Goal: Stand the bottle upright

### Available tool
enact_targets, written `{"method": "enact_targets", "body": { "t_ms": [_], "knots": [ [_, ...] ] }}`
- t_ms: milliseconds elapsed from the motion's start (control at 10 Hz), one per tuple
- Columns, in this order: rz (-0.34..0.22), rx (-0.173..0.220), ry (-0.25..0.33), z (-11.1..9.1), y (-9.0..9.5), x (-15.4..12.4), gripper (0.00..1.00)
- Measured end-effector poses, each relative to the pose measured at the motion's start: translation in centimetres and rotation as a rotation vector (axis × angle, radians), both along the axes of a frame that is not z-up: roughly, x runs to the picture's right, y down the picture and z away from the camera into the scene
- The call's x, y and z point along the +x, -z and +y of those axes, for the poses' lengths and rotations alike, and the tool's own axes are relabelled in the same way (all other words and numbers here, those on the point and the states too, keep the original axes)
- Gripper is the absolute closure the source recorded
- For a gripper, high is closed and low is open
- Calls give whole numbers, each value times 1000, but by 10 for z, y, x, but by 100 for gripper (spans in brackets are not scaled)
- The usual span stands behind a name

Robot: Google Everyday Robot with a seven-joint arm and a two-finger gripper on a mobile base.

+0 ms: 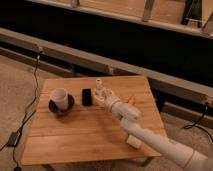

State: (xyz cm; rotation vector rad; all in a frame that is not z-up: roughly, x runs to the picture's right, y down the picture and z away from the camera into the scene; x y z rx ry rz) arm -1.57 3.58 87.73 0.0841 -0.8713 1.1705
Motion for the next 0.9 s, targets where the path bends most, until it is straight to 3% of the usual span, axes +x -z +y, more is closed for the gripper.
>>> {"method": "enact_targets", "body": {
  "t_ms": [900],
  "knots": [
    [-5, -6, -10, 4, -2, 1, 20]
  ]
}}
